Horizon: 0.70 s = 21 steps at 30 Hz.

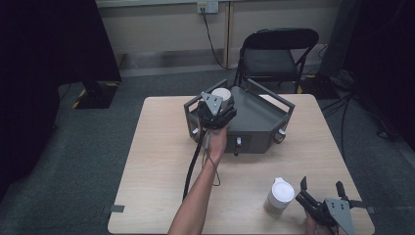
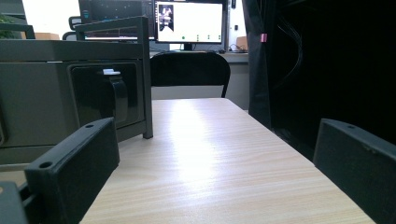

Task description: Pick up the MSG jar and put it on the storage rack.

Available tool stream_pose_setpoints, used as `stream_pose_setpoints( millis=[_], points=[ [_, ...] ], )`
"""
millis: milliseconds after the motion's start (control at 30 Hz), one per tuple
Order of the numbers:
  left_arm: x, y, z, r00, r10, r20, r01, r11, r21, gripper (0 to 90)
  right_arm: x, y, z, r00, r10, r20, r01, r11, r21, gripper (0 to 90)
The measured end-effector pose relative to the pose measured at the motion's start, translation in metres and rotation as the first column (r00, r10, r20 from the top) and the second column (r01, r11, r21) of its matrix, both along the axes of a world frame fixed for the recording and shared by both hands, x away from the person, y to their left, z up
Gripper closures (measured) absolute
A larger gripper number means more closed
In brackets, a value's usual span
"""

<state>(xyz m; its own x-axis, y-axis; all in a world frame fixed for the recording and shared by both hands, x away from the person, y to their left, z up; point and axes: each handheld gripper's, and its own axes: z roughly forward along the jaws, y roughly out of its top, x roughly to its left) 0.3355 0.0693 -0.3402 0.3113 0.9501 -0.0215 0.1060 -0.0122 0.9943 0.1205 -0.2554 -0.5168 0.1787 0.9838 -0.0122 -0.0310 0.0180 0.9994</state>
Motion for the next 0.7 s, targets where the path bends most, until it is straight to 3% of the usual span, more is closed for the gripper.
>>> stream_pose_setpoints(
  millis=[233, 333, 500, 700],
  points=[
    [0.0021, -0.0017, -0.0004, 1.0, 0.0, -0.003, 0.0, 0.9999, 0.013, 34.0, 0.0, 0.0005, 0.0, 1.0, -0.003, 0.0, 0.003, 1.0, -0.001, 0.0],
    [0.0048, 0.0028, 0.0, 0.9998, -0.008, -0.016, 0.008, 0.9999, -0.01, 33.8, 0.0001, 0.0005, 0.0001, 1.0, -0.003, -0.001, 0.003, 1.0, -0.001, 0.0],
    [0.0047, 0.0045, -0.0056, 0.9999, -0.014, 0.004, 0.014, 0.9998, -0.013, 33.9, 0.0, 0.0005, 0.0, 1.0, -0.003, 0.0, 0.003, 1.0, -0.001, 0.0],
    [0.0047, 0.0054, -0.0055, 0.9999, -0.016, -0.001, 0.016, 0.9996, -0.025, 33.9, 0.0002, 0.0006, 0.0004, 1.0, -0.005, -0.002, 0.005, 1.0, 0.001, 0.0]
  ],
)
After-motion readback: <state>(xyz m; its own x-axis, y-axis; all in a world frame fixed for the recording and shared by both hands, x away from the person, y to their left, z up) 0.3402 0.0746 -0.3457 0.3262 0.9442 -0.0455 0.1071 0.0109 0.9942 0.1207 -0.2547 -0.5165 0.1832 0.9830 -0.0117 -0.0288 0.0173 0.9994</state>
